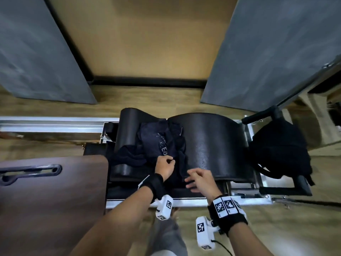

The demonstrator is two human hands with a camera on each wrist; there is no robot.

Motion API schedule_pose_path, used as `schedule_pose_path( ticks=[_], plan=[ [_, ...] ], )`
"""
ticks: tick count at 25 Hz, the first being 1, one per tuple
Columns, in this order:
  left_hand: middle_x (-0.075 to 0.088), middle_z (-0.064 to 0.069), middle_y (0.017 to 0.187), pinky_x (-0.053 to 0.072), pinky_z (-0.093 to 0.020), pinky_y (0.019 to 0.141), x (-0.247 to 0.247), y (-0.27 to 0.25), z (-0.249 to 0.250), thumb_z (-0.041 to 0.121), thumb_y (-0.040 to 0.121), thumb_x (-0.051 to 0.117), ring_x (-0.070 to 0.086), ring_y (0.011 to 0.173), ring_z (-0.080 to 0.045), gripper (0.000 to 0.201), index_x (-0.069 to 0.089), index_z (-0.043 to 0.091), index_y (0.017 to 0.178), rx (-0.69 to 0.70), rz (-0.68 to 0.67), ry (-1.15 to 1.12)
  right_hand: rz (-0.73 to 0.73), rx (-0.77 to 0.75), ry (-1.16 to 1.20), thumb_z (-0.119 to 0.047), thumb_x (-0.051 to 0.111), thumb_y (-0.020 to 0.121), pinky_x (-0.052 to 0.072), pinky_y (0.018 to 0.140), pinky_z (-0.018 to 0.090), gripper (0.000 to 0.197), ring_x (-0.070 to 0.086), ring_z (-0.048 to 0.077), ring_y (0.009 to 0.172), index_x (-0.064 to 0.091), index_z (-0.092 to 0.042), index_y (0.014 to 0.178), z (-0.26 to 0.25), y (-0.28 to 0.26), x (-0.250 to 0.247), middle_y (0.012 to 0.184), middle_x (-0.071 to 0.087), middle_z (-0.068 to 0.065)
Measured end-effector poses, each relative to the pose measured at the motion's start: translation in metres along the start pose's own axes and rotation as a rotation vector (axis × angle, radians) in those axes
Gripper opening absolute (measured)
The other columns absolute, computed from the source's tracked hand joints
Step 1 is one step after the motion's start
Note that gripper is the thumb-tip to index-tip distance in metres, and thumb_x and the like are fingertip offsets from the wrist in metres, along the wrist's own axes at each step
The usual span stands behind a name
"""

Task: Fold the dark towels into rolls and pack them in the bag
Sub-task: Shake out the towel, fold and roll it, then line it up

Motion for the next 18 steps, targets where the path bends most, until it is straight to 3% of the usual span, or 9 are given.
schedule_pose_path(
  ticks=[2, 3, 6, 10, 13, 15, 18],
  plan=[
    [0.048, -0.022, 0.152, 0.033, -0.034, 0.121, 0.008, 0.018, 0.000, 0.009, 0.103, 0.063, 0.049, 0.143, -0.032, 0.031, 0.068, -0.004, 0.131, -0.057, -0.038, 0.004, -0.020, 0.027, -0.019, -0.018, 0.053, 0.107, 0.051, 0.062, 0.030, 0.018, 0.065, 0.025, 0.070, 0.068, -0.009, 0.111, -0.009, 0.021, 0.002, 0.092, 0.072, 0.014],
    [0.045, -0.020, 0.156, 0.035, -0.037, 0.121, 0.012, 0.025, -0.002, 0.012, 0.105, 0.061, 0.047, 0.145, -0.033, 0.034, 0.065, -0.002, 0.136, -0.098, -0.068, -0.009, -0.030, 0.038, -0.026, -0.018, 0.052, 0.107, 0.051, 0.062, 0.029, 0.018, 0.065, 0.025, 0.069, 0.068, -0.009, 0.112, -0.011, 0.031, 0.004, 0.091, 0.072, 0.014],
    [0.063, -0.018, 0.143, 0.044, -0.040, 0.114, 0.016, 0.035, -0.006, 0.017, 0.105, 0.062, 0.057, 0.136, -0.034, 0.035, 0.066, 0.000, 0.135, -0.161, -0.074, -0.019, -0.045, 0.068, -0.044, -0.019, 0.052, 0.108, 0.051, 0.062, 0.030, 0.020, 0.066, 0.025, 0.070, 0.067, -0.009, 0.114, -0.008, 0.045, 0.004, 0.092, 0.072, 0.014],
    [0.077, -0.016, 0.109, 0.053, -0.041, 0.100, -0.011, 0.025, 0.022, 0.006, 0.097, 0.070, 0.071, 0.104, -0.032, 0.016, 0.078, -0.001, 0.108, -0.003, 0.119, -0.145, -0.045, 0.086, -0.046, -0.019, 0.051, 0.108, 0.052, 0.066, 0.032, 0.022, 0.066, 0.025, 0.068, 0.066, -0.006, 0.119, -0.005, 0.046, -0.001, 0.091, 0.072, 0.014],
    [0.078, -0.013, 0.097, 0.056, -0.034, 0.087, -0.047, 0.007, 0.055, -0.001, 0.092, 0.074, 0.067, 0.085, -0.022, 0.012, 0.080, 0.003, 0.101, 0.141, 0.203, -0.302, -0.046, 0.026, -0.048, -0.015, 0.053, 0.106, 0.055, 0.073, 0.038, 0.024, 0.067, 0.025, 0.073, 0.064, -0.009, 0.127, -0.018, 0.037, -0.001, 0.094, 0.072, 0.012],
    [0.078, -0.012, 0.099, 0.055, -0.031, 0.086, -0.074, -0.012, 0.081, -0.002, 0.092, 0.073, 0.065, 0.085, -0.016, 0.014, 0.080, 0.005, 0.102, 0.245, 0.193, -0.374, -0.055, -0.108, -0.046, -0.007, 0.056, 0.104, 0.058, 0.076, 0.042, 0.040, 0.067, 0.024, 0.083, 0.058, -0.019, 0.141, -0.042, 0.024, 0.003, 0.108, 0.069, 0.010],
    [0.079, -0.001, 0.107, 0.054, -0.021, 0.091, -0.111, -0.048, 0.119, 0.001, 0.096, 0.071, 0.070, 0.096, -0.010, 0.016, 0.080, 0.011, 0.105, 0.405, 0.131, -0.406, -0.093, -0.385, 0.006, 0.001, 0.059, 0.100, 0.060, 0.074, 0.035, 0.074, 0.069, 0.020, 0.105, 0.041, -0.046, 0.154, -0.092, -0.007, 0.010, 0.133, 0.058, -0.001]
  ],
)
Point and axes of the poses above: each hand's wrist, its own y-axis towards the middle knuckle, its own x-axis out of the palm, z = x × y, the point moved 5 cm from there along y, towards the middle knuckle
